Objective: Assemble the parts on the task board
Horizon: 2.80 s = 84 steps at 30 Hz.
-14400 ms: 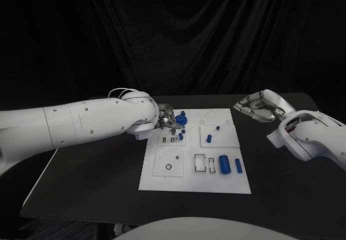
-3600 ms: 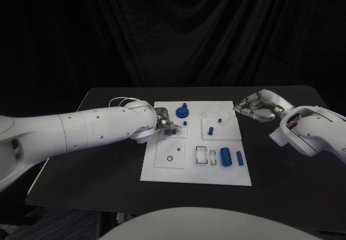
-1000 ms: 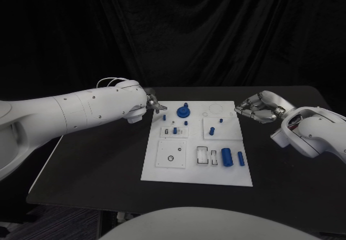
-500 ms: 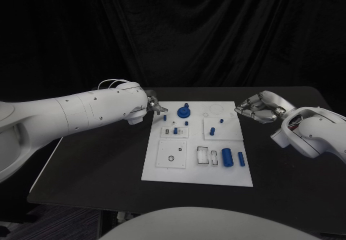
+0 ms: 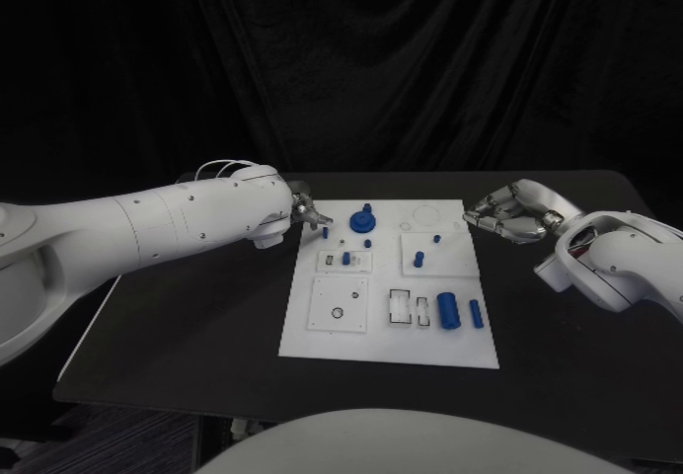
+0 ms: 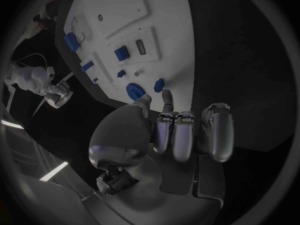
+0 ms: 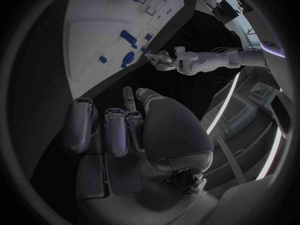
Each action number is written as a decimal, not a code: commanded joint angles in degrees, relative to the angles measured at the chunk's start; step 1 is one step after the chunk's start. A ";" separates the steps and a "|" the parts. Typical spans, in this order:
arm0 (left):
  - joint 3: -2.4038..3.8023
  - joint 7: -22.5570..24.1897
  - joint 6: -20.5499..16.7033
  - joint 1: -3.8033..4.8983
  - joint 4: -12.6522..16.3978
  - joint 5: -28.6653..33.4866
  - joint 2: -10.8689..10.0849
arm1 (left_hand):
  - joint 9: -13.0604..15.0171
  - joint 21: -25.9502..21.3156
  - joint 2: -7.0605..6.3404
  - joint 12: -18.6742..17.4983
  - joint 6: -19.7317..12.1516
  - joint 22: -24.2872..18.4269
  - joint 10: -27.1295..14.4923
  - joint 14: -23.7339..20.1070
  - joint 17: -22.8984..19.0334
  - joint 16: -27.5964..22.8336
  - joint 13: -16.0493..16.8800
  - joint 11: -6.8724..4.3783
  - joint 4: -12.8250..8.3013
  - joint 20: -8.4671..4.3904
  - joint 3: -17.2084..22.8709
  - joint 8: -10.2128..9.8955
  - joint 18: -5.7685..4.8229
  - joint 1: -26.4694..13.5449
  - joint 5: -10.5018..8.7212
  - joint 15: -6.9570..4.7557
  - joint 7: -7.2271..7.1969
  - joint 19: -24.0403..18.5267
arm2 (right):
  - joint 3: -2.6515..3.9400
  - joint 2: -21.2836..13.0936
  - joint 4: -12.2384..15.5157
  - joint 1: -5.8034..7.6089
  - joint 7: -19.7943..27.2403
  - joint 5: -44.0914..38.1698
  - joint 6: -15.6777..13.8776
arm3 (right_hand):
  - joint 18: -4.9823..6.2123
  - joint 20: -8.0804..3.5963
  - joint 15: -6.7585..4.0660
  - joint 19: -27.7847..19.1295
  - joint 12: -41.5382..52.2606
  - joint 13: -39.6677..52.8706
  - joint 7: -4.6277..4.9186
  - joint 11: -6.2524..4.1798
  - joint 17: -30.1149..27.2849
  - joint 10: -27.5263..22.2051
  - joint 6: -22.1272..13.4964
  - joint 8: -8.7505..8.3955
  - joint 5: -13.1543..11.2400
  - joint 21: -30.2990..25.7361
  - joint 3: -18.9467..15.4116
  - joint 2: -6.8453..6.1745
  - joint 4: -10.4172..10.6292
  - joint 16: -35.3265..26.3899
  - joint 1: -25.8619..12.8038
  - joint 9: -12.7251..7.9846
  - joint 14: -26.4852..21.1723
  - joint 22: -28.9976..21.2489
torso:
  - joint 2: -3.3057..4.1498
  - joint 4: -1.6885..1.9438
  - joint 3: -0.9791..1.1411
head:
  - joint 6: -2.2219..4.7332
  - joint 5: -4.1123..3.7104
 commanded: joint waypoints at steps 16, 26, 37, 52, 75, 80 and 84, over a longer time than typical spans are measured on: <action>0.04 1.33 1.70 -0.44 -0.53 -0.12 0.78 | -0.16 -0.36 0.43 0.21 0.03 4.28 6.06 5.92 15.09 0.15 15.09 0.36 0.08 0.41 -0.29 -0.39 0.55 0.64 0.03 0.50 0.02 -0.35 | 0.05 -0.01 0.14 -0.14 -0.87 -0.22 0.62 | 0.07 -0.02 -0.34 0.25 -0.15 7.24 0.04 -0.08 3.57 0.25 0.37 -0.01 0.23 -0.22 0.24 0.00 -0.40 -0.24 0.58 0.09 2.94 5.96 | 0.03 0.00 0.02 | 0.01 -0.04; 0.04 1.39 2.25 -0.60 -1.08 -0.12 1.09 | -0.25 -0.44 0.65 0.21 0.27 4.22 6.06 5.92 15.09 0.15 15.09 0.36 0.04 0.49 -0.24 -0.47 0.58 0.82 0.34 0.54 0.00 -0.42 | 0.05 0.03 0.15 -0.14 -0.91 -0.22 0.84 | 0.07 -0.02 -0.34 0.25 -0.16 7.24 0.04 -0.08 3.57 0.24 0.36 -0.02 0.24 -0.23 0.26 -0.01 -0.43 -0.24 0.60 0.09 2.94 5.95 | -0.02 0.00 0.01 | 0.01 -0.07; 0.04 2.40 2.89 -0.73 -1.93 -0.11 1.38 | -0.36 -0.58 0.83 0.21 0.34 4.09 6.06 5.92 15.09 0.15 15.09 0.38 -0.06 0.55 -0.16 -0.64 0.63 1.05 0.67 0.57 -0.01 -0.55 | 0.05 -0.01 0.15 -0.14 -0.97 -0.22 0.98 | 0.07 -0.02 -0.34 0.26 -0.15 7.24 0.04 -0.08 3.53 0.25 0.34 -0.03 0.28 -0.23 0.30 -0.04 -0.52 -0.27 0.64 0.09 2.94 5.96 | 0.00 0.01 0.00 | 0.01 -0.11; 0.04 4.36 3.64 -0.92 -2.71 -0.11 1.89 | -0.50 -0.86 0.95 0.21 0.30 3.81 6.06 5.92 15.09 0.15 15.09 0.44 -0.15 0.61 -0.12 -0.89 0.72 1.28 0.86 0.63 0.06 -0.83 | 0.05 0.15 0.04 -0.14 -1.16 -0.22 1.34 | 0.07 -0.03 -0.34 0.26 -0.15 7.25 0.05 -0.08 3.50 0.26 0.31 -0.05 0.33 -0.26 0.35 -0.06 -0.60 -0.28 0.69 0.09 2.93 5.95 | 0.04 0.03 0.00 | 0.01 -0.07; 0.04 5.00 4.42 -1.16 -3.75 -0.11 2.51 | -1.56 -1.32 1.58 0.21 0.51 3.73 6.06 5.92 15.09 0.15 15.09 0.56 -1.19 0.89 0.88 -2.47 0.84 2.98 5.89 0.82 0.10 -1.33 | 0.05 0.20 0.22 -0.13 -1.57 -0.22 1.81 | 0.09 -0.03 -0.34 0.26 -0.19 7.17 0.06 -0.08 3.40 0.20 0.26 -0.08 0.71 -0.36 0.56 -0.05 -0.90 -0.35 0.89 0.10 2.92 5.92 | 0.04 0.02 0.03 | 0.01 -0.16; 0.04 5.23 4.91 -1.24 -3.79 -0.11 2.61 | -1.78 -1.40 1.74 0.21 0.57 3.79 6.06 5.92 15.09 0.15 15.09 0.49 -2.04 0.86 2.05 -2.90 0.85 3.99 7.49 0.78 0.02 -1.41 | 0.05 0.04 0.37 -0.13 -1.76 -0.22 1.82 | 0.10 -0.04 -0.34 0.25 -0.23 7.10 0.06 -0.08 3.41 0.15 0.26 -0.08 0.83 -0.40 0.62 -0.05 -0.97 -0.34 0.93 0.10 2.92 5.90 | 0.05 0.03 0.04 | 0.01 -0.23; 0.04 5.20 5.38 -1.27 -3.79 -0.11 2.66 | -1.95 -1.49 1.53 0.21 0.63 3.85 6.06 5.92 15.09 0.15 15.09 0.44 -2.95 0.82 3.38 -3.24 0.87 4.75 9.35 0.75 -0.05 -1.48 | 0.05 -0.06 0.43 -0.12 -1.89 -0.22 1.75 | 0.10 -0.04 -0.34 0.25 -0.21 7.13 0.06 -0.08 3.42 0.17 0.27 -0.08 0.98 -0.44 0.69 -0.04 -1.06 -0.33 0.98 0.11 2.92 5.89 | 0.03 0.05 0.03 | 0.01 -0.21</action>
